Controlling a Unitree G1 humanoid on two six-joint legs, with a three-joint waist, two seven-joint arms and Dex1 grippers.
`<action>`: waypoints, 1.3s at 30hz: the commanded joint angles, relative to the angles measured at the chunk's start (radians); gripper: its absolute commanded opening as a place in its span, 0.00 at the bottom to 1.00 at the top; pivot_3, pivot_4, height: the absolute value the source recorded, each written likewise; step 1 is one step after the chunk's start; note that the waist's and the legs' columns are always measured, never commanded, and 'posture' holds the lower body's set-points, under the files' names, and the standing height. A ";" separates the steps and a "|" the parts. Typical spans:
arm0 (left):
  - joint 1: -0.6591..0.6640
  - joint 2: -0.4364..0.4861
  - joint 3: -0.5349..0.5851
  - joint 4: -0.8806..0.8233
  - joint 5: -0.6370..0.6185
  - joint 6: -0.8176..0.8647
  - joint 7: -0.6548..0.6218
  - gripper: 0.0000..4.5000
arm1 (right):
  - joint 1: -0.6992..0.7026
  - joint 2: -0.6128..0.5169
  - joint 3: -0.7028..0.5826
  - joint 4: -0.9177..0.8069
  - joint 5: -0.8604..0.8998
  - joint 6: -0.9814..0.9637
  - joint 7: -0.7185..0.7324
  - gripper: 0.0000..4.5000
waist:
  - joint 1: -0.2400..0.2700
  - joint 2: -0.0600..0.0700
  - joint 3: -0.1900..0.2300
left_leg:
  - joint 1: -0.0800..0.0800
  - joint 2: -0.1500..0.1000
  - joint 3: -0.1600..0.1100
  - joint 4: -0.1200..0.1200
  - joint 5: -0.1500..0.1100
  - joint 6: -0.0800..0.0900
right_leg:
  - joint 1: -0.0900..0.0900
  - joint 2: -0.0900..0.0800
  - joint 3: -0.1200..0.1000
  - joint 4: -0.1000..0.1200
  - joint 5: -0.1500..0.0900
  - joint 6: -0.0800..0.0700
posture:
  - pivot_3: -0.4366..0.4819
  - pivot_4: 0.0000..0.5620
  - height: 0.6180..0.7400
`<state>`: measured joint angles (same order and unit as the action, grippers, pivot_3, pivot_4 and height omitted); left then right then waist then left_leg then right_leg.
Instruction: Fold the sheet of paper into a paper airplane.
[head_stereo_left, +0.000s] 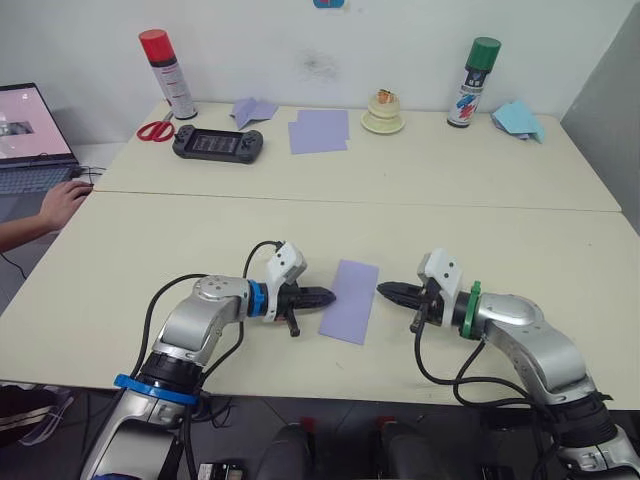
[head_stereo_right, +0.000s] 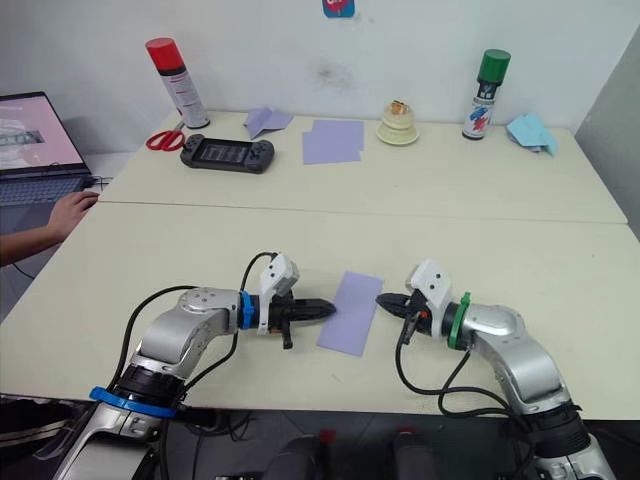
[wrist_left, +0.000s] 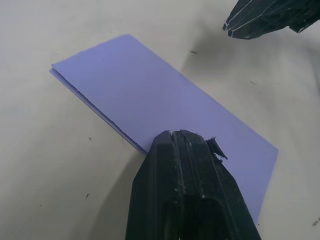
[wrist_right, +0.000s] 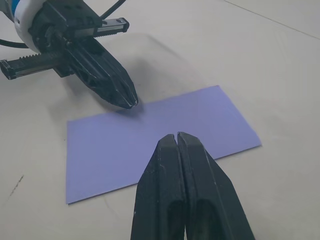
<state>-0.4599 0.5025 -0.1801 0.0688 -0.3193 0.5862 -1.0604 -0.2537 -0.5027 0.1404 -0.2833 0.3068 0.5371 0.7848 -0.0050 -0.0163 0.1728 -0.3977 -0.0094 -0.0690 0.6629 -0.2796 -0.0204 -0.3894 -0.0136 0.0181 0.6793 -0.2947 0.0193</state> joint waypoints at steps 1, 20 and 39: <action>-0.012 0.007 0.018 -0.047 -0.026 0.004 -0.007 0.00 | 0.004 -0.006 -0.020 -0.033 0.015 -0.010 -0.001 0.01 | 0.000 0.000 0.000 | 0.000 0.000 0.000 0.000 0.000 0.000 | 0.000 0.000 0.000 0.000 0.000 0.000 | 0.48 0.27 1.00; -0.011 0.028 -0.050 0.043 0.079 -0.165 -0.041 0.00 | 0.013 -0.006 -0.014 0.015 0.002 -0.048 0.003 0.01 | 0.002 0.000 0.000 | 0.000 -0.001 0.000 0.001 0.001 -0.001 | 0.001 0.000 0.000 0.001 0.000 0.000 | 0.48 0.27 1.00; -0.022 0.045 -0.028 0.000 0.050 -0.114 -0.048 0.00 | 0.036 -0.018 -0.020 -0.023 0.008 -0.032 -0.002 0.01 | 0.000 0.000 0.000 | 0.000 0.000 -0.001 0.002 0.001 -0.001 | 0.001 0.000 -0.001 0.002 0.000 -0.001 | 0.48 0.27 1.00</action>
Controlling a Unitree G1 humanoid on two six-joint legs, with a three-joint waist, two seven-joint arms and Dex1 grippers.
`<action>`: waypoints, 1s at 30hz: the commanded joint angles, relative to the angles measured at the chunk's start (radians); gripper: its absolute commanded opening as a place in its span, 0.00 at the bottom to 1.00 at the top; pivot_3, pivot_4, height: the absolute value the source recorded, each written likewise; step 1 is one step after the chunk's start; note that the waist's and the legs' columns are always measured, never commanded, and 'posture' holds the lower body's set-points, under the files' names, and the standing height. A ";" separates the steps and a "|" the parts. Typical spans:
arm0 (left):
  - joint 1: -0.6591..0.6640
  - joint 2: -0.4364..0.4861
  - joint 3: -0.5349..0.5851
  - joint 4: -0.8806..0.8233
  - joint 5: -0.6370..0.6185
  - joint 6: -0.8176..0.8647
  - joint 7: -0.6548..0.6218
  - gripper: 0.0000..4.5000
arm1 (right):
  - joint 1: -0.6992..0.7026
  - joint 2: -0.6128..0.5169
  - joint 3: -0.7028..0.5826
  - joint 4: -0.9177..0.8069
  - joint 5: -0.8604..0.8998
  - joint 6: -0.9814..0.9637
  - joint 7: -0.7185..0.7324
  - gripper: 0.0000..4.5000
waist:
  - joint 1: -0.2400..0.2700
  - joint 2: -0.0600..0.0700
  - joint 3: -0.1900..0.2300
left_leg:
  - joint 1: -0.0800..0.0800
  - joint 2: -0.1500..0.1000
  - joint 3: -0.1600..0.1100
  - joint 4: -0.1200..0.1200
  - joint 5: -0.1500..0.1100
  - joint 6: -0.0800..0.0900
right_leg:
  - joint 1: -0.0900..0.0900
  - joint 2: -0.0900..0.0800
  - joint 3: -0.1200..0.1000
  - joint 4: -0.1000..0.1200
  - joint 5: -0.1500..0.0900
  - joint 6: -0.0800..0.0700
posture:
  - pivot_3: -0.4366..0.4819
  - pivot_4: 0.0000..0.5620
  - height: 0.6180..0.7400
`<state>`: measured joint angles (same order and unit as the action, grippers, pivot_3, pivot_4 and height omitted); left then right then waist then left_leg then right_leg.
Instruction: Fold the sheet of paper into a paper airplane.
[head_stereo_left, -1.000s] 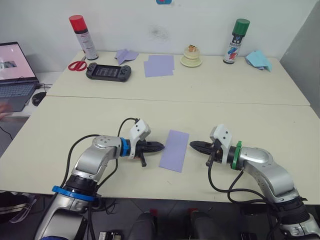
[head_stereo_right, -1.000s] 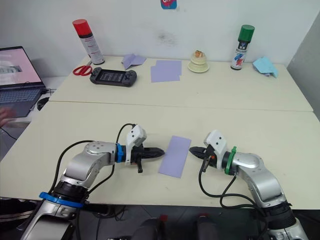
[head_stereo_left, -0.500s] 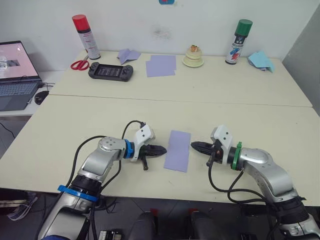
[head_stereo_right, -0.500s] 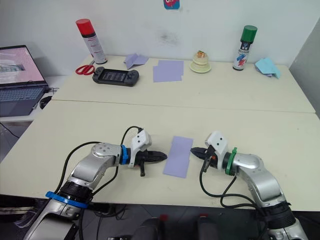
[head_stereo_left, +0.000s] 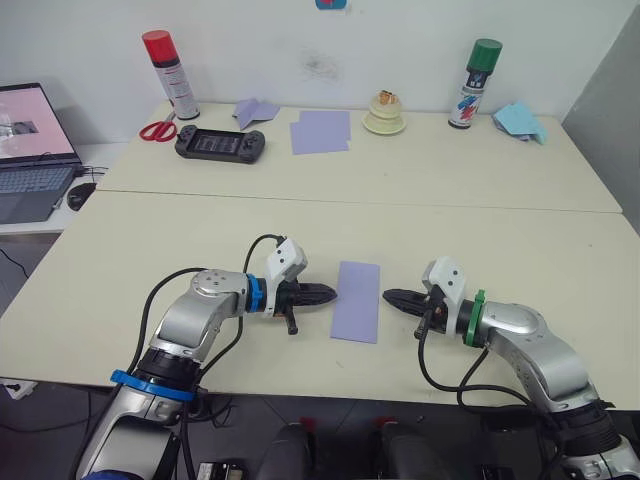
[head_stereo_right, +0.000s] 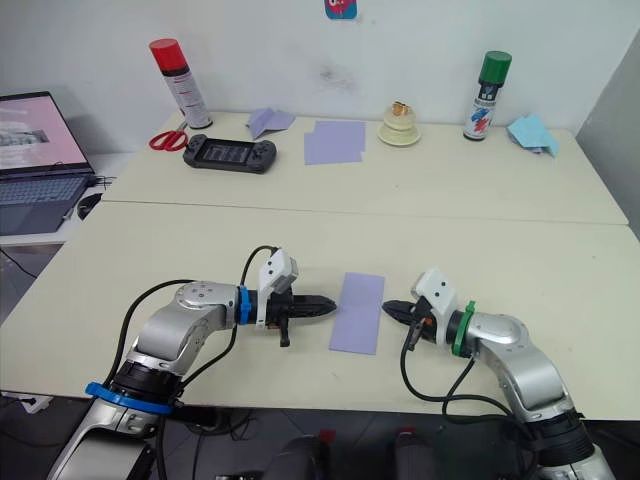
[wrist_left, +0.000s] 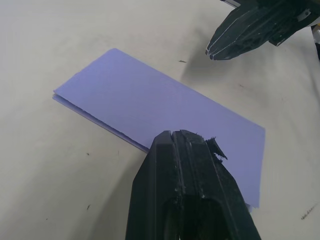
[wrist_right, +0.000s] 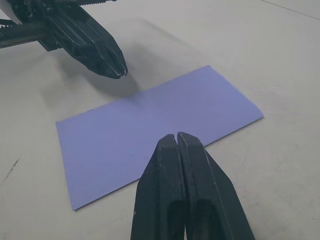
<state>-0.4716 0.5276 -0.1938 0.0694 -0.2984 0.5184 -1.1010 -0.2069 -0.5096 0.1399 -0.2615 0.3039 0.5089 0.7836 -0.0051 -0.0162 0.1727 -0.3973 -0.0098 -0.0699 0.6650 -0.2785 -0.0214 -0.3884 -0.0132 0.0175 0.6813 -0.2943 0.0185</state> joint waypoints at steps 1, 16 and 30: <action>-0.010 0.023 -0.018 0.007 0.038 -0.056 -0.009 0.00 | -0.010 -0.011 -0.019 -0.046 0.011 -0.003 -0.001 0.01 | 0.000 0.000 0.000 | 0.000 0.000 0.000 0.000 0.000 0.000 | 0.000 0.000 0.000 0.000 0.000 0.000 | 0.48 0.27 1.00; -0.018 -0.024 -0.047 0.048 0.071 -0.081 0.001 0.00 | -0.016 -0.012 -0.025 -0.047 0.015 0.011 -0.007 0.01 | 0.000 0.000 0.000 | 0.000 0.000 -0.001 0.000 0.001 -0.001 | 0.000 0.000 0.000 0.001 0.000 -0.001 | 0.48 0.27 1.00; -0.030 0.022 -0.060 0.076 0.112 -0.143 -0.027 0.00 | -0.007 -0.013 -0.022 -0.047 0.013 0.007 -0.015 0.01 | -0.001 0.000 0.000 | 0.000 0.000 -0.001 0.000 0.001 -0.001 | 0.000 0.001 0.000 0.001 0.001 -0.001 | 0.48 0.27 1.00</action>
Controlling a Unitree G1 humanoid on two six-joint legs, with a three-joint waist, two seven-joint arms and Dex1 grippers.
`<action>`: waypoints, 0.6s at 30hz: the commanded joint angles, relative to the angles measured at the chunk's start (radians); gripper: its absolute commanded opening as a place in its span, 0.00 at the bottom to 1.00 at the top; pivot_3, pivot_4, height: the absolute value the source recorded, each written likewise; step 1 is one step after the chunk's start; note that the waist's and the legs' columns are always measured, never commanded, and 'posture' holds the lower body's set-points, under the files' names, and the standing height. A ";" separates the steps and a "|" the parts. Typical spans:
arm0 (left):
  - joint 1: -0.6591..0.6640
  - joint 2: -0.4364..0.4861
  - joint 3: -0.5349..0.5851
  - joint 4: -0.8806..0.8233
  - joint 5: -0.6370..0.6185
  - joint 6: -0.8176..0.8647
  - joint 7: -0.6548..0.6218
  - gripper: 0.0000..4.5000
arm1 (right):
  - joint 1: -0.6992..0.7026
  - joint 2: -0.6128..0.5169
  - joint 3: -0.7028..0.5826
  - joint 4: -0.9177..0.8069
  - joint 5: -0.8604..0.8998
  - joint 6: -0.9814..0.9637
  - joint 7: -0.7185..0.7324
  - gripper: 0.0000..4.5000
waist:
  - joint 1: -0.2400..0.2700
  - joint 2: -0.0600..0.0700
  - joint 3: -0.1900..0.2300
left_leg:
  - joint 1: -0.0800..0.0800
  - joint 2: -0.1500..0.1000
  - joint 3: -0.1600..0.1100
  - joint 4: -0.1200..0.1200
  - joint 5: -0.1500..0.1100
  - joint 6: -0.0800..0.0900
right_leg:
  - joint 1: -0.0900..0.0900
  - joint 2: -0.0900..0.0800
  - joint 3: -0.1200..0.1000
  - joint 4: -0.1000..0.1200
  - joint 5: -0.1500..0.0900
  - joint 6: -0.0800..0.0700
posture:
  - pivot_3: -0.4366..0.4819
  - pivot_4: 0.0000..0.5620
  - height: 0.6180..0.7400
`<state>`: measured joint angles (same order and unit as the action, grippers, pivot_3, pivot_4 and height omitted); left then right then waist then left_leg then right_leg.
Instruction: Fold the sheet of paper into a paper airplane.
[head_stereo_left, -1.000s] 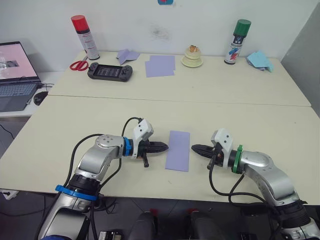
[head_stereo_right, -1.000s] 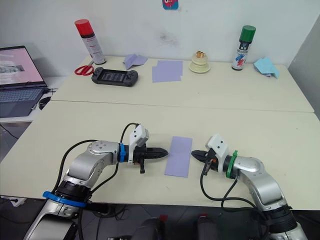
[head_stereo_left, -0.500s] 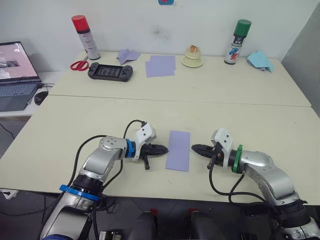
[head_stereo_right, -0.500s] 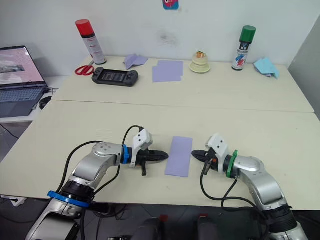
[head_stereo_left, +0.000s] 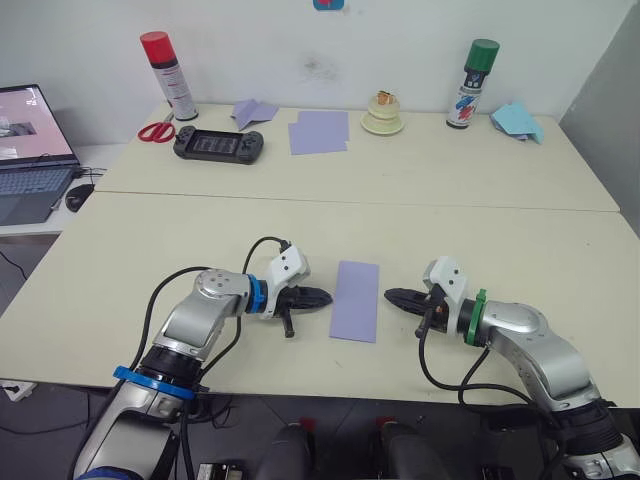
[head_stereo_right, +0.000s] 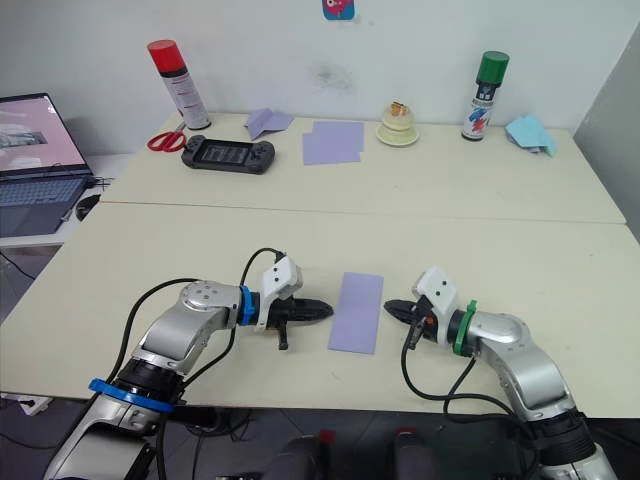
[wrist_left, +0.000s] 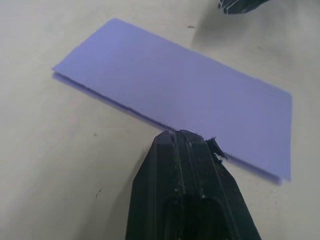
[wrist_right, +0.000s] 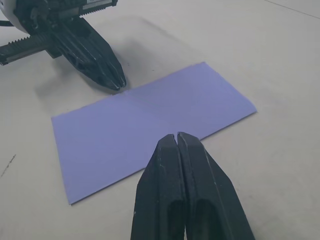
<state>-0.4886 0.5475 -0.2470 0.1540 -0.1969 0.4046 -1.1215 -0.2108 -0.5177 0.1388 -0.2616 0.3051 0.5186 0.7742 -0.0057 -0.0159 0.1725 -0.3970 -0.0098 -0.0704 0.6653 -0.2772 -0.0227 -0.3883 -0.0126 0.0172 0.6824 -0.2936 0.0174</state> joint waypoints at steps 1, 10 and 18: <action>-0.012 -0.001 -0.009 -0.005 0.015 -0.034 -0.005 0.00 | -0.002 -0.004 -0.021 -0.048 0.012 -0.003 -0.007 0.01 | 0.000 0.000 0.000 | 0.000 0.000 0.000 0.000 0.000 0.000 | 0.000 0.000 0.000 0.000 0.000 0.000 | 0.48 0.27 1.00; -0.014 -0.037 -0.014 0.006 0.022 -0.040 0.000 0.00 | 0.012 -0.009 -0.023 -0.059 0.014 -0.002 -0.014 0.01 | 0.000 0.000 0.000 | 0.000 0.000 0.000 0.001 0.000 0.000 | 0.000 0.000 0.000 0.000 0.000 0.000 | 0.48 0.27 1.00; -0.028 -0.052 0.005 0.001 0.007 -0.024 0.001 0.00 | 0.017 -0.013 -0.024 -0.056 0.014 -0.006 -0.014 0.01 | 0.000 0.000 0.000 | 0.000 0.000 0.000 0.001 0.000 0.000 | 0.000 0.000 0.000 0.001 0.000 0.000 | 0.48 0.27 1.00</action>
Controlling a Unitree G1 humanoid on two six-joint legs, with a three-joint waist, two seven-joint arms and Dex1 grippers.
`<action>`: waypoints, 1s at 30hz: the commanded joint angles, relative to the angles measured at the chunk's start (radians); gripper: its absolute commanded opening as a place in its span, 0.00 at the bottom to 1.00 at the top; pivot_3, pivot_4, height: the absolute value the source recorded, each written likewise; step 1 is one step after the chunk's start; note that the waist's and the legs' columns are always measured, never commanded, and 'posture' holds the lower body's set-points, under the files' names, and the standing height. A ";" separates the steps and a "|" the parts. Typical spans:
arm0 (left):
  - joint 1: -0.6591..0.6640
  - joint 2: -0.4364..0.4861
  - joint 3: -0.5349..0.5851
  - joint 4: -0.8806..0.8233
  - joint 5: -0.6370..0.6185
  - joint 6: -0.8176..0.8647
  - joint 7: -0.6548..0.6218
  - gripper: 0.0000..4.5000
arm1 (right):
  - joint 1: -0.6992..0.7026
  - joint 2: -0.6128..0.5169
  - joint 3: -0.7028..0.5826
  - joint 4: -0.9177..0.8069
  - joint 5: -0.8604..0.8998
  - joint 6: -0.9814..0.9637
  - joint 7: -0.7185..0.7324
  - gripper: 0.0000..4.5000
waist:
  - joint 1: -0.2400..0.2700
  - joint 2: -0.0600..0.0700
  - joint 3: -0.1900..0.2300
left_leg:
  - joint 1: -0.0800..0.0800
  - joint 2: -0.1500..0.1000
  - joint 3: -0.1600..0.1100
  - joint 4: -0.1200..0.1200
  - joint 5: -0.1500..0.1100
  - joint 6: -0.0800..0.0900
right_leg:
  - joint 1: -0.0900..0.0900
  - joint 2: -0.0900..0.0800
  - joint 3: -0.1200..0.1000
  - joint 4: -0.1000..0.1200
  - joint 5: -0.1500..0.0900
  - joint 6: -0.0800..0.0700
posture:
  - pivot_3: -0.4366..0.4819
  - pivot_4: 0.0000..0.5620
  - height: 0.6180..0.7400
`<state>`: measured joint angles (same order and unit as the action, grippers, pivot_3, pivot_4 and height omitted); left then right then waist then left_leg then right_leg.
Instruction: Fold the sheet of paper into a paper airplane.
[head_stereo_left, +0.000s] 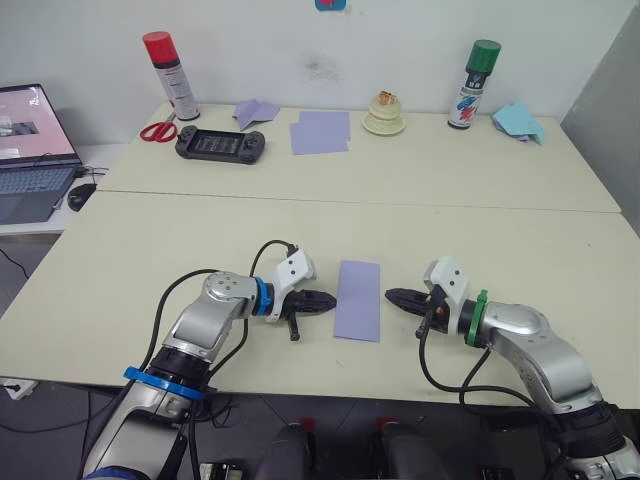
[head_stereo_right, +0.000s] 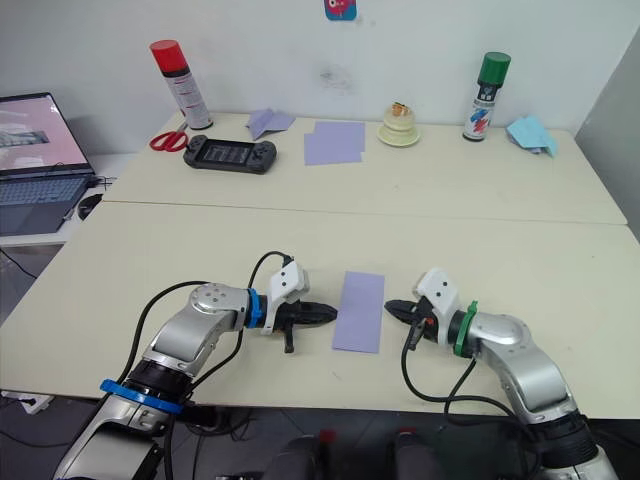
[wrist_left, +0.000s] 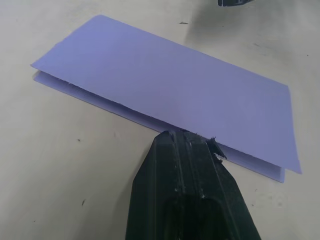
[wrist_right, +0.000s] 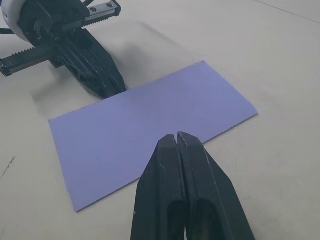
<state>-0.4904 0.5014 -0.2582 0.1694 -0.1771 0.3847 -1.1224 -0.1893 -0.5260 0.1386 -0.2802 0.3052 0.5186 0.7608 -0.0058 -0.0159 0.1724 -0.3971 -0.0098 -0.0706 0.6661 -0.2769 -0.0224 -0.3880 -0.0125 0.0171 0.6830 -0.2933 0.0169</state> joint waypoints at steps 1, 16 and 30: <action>-0.030 -0.007 0.018 -0.014 -0.015 -0.004 0.002 0.00 | -0.005 -0.005 -0.024 -0.038 0.014 -0.006 -0.001 0.01 | 0.000 0.000 0.000 | 0.000 0.000 0.000 0.000 0.000 0.000 | 0.000 0.000 0.000 0.000 0.000 0.000 | 0.48 0.27 1.00; -0.055 -0.065 0.004 -0.042 -0.025 0.021 0.028 0.00 | -0.062 0.007 -0.037 -0.127 0.061 0.066 -0.030 0.01 | 0.000 0.000 0.000 | 0.000 0.000 0.000 0.001 0.001 0.000 | 0.000 0.000 0.000 0.002 0.000 -0.001 | 0.48 0.27 1.00; -0.095 -0.122 -0.013 -0.024 -0.013 -0.001 0.048 0.00 | -0.113 -0.011 -0.025 -0.195 0.070 0.136 -0.045 0.01 | -0.001 0.000 0.000 | 0.000 0.000 -0.001 0.010 0.001 0.000 | 0.000 0.001 0.000 0.011 0.000 -0.001 | 0.48 0.27 1.00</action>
<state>-0.5644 0.3856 -0.2722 0.1635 -0.1901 0.4038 -1.0793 -0.2890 -0.5309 0.1272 -0.4295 0.3562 0.6539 0.7174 -0.0063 -0.0159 0.1724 -0.3970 -0.0099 -0.0715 0.6762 -0.2760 -0.0223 -0.3880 -0.0115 0.0171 0.6947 -0.2930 0.0164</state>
